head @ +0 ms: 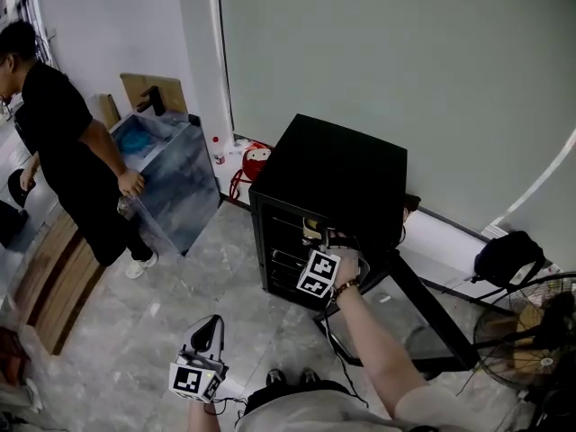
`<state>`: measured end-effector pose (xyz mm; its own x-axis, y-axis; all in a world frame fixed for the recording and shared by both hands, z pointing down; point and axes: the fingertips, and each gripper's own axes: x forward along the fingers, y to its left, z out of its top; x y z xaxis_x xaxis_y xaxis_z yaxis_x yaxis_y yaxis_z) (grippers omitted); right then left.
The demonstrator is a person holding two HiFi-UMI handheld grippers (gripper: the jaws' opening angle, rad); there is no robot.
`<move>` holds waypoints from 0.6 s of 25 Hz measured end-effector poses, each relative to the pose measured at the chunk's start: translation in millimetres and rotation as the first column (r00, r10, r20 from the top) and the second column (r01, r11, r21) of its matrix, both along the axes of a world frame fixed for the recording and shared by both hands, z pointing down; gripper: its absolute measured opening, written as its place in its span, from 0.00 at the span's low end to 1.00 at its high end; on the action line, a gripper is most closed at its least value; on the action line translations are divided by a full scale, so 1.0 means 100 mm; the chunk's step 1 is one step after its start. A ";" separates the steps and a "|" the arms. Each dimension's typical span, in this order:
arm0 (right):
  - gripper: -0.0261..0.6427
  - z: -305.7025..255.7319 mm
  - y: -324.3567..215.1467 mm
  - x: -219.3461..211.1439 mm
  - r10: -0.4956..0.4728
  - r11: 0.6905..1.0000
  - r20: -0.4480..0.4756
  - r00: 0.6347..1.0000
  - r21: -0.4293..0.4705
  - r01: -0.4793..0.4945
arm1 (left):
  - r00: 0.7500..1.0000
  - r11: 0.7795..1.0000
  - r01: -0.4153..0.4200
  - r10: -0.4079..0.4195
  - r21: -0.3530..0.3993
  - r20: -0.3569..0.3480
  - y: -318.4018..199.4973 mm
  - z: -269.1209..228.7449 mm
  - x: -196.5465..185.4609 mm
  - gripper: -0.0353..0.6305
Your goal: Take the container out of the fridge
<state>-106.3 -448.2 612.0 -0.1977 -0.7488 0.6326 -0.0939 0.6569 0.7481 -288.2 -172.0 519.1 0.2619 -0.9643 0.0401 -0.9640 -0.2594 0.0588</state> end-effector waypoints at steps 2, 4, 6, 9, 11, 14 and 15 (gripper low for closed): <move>0.50 0.05 -0.08 0.01 0.009 1.000 -0.006 1.000 -0.006 -0.009 | 1.000 1.000 0.011 -0.011 -0.010 -0.002 0.00 -0.03 -0.03 0.06; 0.50 0.10 -0.13 0.03 0.008 1.000 -0.017 1.000 -0.010 -0.008 | 1.000 1.000 0.019 -0.019 -0.017 -0.005 0.01 -0.01 -0.06 0.06; 0.50 0.15 -0.17 0.03 0.000 1.000 -0.039 0.999 -0.016 -0.001 | 1.000 1.000 0.022 -0.023 -0.022 -0.010 0.02 0.02 -0.08 0.06; 0.50 0.21 -0.21 0.02 -0.002 0.999 -0.058 0.998 -0.044 -0.001 | 1.000 1.000 0.017 -0.017 -0.023 -0.010 0.03 0.07 -0.10 0.06; 0.49 0.23 -0.23 0.02 -0.004 0.998 -0.064 0.998 -0.061 0.000 | 1.000 1.000 0.013 -0.013 -0.023 -0.010 0.02 0.07 -0.10 0.06; 0.41 0.23 -0.23 0.01 -0.016 0.998 -0.070 0.997 -0.063 0.012 | 1.000 1.000 0.016 -0.016 -0.025 -0.008 0.00 0.03 -0.11 0.06; 0.32 0.23 -0.23 0.01 -0.020 0.998 -0.073 0.997 -0.062 0.016 | 1.000 1.000 0.017 -0.017 -0.025 -0.009 0.00 0.03 -0.12 0.06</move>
<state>-105.4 -471.6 634.8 -0.1621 -0.7049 0.6905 -0.0278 0.7028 0.7109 -300.3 -172.1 521.7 0.2456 -0.9674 0.0618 -0.9677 -0.2410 0.0735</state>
